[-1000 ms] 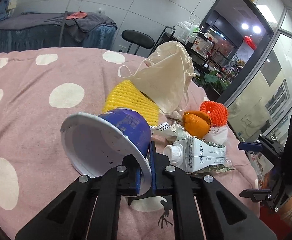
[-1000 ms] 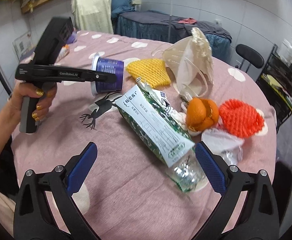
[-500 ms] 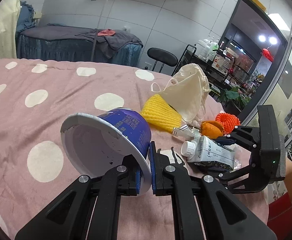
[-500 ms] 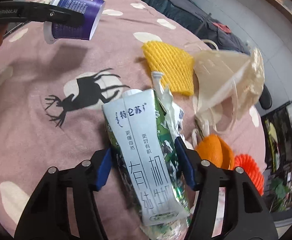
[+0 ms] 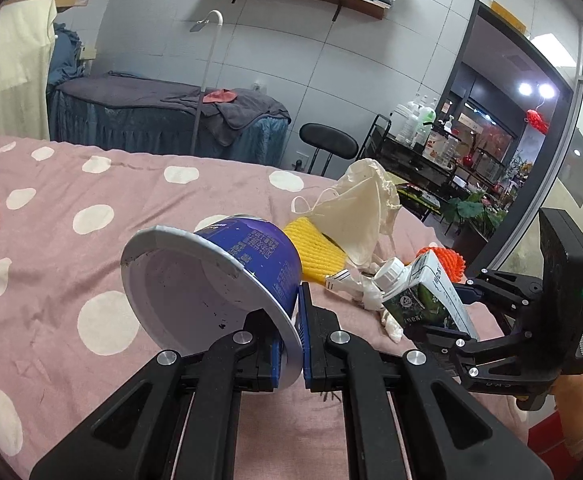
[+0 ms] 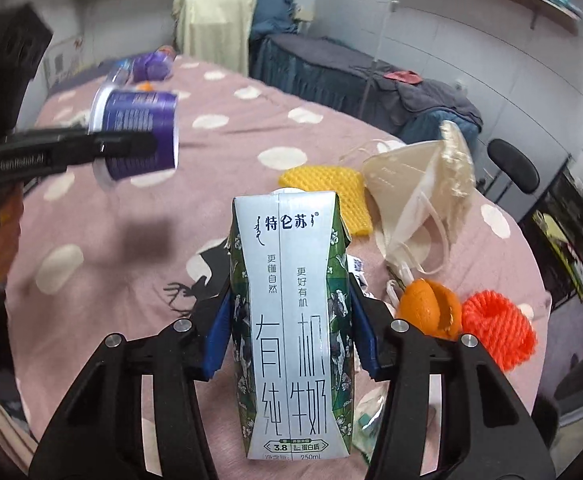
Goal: Collect trash
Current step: 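Grasp the green-and-white milk carton with the right gripper and lift it, then carry the milk carton into the brown bin and open the right gripper while the left carries the cup, then lower the blue paper cup into the bin and open the left gripper, then move both tools back over the remaining trash on the bedspread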
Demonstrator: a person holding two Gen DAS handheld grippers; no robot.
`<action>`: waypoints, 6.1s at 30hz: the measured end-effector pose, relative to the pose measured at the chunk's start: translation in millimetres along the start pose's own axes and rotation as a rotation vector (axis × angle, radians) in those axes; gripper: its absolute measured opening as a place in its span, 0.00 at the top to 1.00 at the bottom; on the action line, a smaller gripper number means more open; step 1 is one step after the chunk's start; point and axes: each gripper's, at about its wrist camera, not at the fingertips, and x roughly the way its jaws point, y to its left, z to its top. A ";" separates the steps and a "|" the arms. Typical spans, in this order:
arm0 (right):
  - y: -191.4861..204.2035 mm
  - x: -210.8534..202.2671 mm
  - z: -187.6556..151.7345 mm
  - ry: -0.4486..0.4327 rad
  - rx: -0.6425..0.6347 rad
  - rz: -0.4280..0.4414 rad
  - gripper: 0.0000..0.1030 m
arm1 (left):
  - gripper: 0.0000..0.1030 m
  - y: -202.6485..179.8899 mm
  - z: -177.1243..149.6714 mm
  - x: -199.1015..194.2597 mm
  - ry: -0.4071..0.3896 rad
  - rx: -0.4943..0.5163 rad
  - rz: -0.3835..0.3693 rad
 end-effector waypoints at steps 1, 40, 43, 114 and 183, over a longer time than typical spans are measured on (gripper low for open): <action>-3.2 -6.2 -1.3 -0.015 0.030 -0.002 0.50 | 0.93 -4.2 -0.6 -1.8 -0.006 0.003 -0.004; -255.8 -151.1 -229.8 -0.064 0.833 -0.426 0.49 | 0.93 -240.6 -4.3 75.1 0.108 0.303 -0.462; -288.0 -119.0 -259.9 0.062 0.897 -0.433 0.49 | 0.93 -258.0 -7.2 90.6 0.161 0.301 -0.502; -138.8 -257.6 -369.7 -0.119 1.156 -0.769 0.18 | 0.35 -468.6 -109.3 245.2 0.615 0.782 -0.365; -68.0 -64.7 -144.1 0.057 0.683 -0.138 0.12 | 0.12 -52.8 -52.8 38.9 0.112 0.134 0.141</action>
